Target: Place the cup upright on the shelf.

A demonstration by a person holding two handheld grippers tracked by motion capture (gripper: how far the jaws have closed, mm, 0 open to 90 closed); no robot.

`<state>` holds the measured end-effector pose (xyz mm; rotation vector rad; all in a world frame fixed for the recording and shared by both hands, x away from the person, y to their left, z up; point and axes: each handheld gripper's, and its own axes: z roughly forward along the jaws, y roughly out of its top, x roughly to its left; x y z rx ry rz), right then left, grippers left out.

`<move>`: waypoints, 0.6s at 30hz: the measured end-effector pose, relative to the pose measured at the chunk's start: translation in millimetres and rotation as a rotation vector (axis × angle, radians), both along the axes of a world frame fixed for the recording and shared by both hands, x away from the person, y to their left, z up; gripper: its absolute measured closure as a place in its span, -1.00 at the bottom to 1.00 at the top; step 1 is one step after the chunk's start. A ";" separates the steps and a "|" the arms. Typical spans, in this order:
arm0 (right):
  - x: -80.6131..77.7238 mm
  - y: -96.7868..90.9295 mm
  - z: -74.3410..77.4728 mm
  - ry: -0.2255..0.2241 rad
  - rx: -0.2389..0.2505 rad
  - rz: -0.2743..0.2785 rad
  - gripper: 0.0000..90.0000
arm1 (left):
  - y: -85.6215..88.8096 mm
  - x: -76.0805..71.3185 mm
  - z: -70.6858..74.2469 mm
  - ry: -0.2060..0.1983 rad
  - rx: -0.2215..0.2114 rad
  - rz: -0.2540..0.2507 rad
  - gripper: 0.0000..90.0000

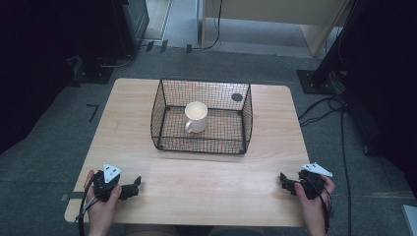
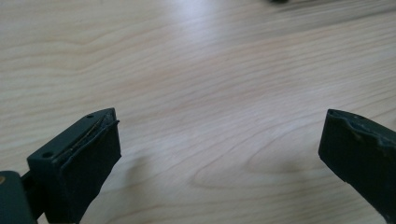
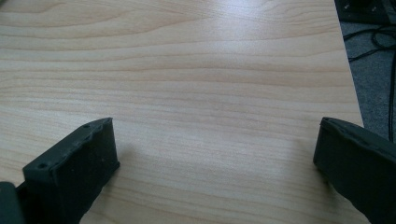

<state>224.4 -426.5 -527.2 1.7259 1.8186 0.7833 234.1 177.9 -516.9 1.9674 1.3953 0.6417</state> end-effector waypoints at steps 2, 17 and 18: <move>0.0 0.0 0.0 0.000 0.000 0.000 -1.00 | 4.6 -1.2 -0.4 0.002 0.007 0.010 -1.00; 0.0 0.0 0.0 0.000 0.000 0.000 -1.00 | 30.6 -3.8 -2.0 0.046 0.039 0.034 -1.00; 0.0 0.0 0.0 0.000 0.000 0.000 -1.00 | 33.2 -3.7 -2.2 0.050 0.033 0.038 -1.00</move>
